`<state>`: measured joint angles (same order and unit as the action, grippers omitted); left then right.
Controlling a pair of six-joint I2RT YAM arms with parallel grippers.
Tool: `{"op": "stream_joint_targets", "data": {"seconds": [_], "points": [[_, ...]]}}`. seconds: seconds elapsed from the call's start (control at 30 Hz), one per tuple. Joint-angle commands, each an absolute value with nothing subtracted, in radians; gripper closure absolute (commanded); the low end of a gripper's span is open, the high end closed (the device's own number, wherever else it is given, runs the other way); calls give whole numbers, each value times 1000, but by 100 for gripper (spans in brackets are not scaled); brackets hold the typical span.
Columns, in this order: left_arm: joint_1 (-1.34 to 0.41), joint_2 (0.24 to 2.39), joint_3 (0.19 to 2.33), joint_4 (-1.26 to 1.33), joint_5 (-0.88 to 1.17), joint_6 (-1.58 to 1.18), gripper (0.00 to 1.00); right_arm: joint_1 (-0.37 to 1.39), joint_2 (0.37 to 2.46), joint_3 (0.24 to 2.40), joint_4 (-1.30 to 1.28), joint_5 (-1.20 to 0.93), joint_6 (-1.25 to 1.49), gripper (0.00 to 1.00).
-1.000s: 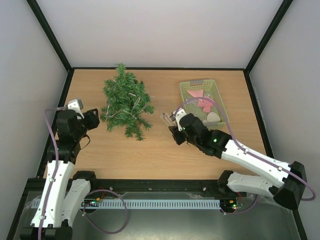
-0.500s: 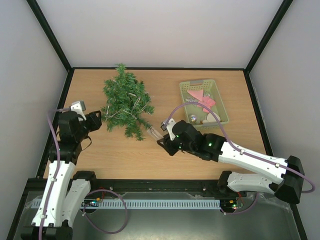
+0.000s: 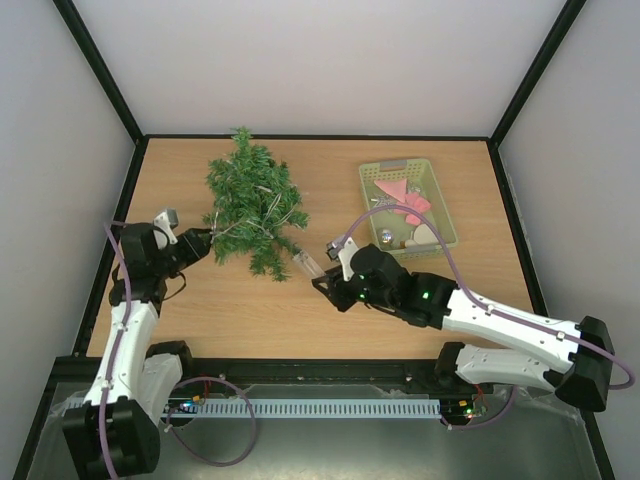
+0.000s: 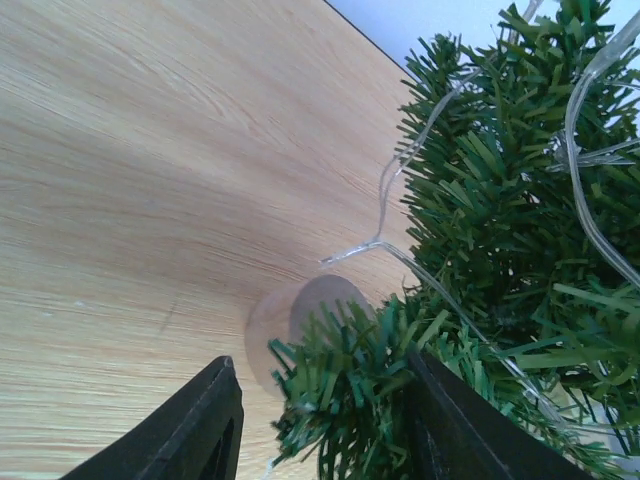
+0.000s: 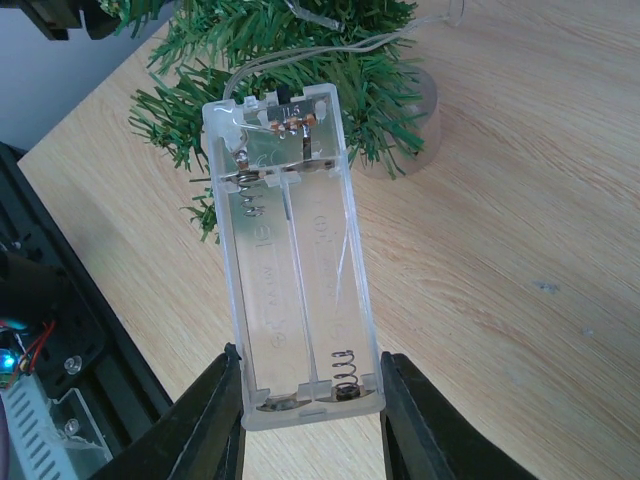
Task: Decorate the small christmas tree
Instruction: Wrap the decoration item around the Christmas tree.
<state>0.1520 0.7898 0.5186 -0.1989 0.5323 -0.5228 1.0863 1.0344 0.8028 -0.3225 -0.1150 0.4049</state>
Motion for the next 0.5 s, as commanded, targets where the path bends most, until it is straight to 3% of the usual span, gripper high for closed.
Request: {"op": "stream_joint_targets", "data": {"seconds": [0.0,0.1,0.3,0.47], "points": [[164,834,501,-70,711,-567,53,1093,996,776,-287,-109,408,69],[164,837,489,-54,747,-587,59,1093,978,760,-282,-96,400,69],[164,780,465,-138,747,-624,93,1094,963,747,-266,-66,433,69],[158,696,413,-164,746,-705,98,1093,979,765,-269,-102,465,70]]}}
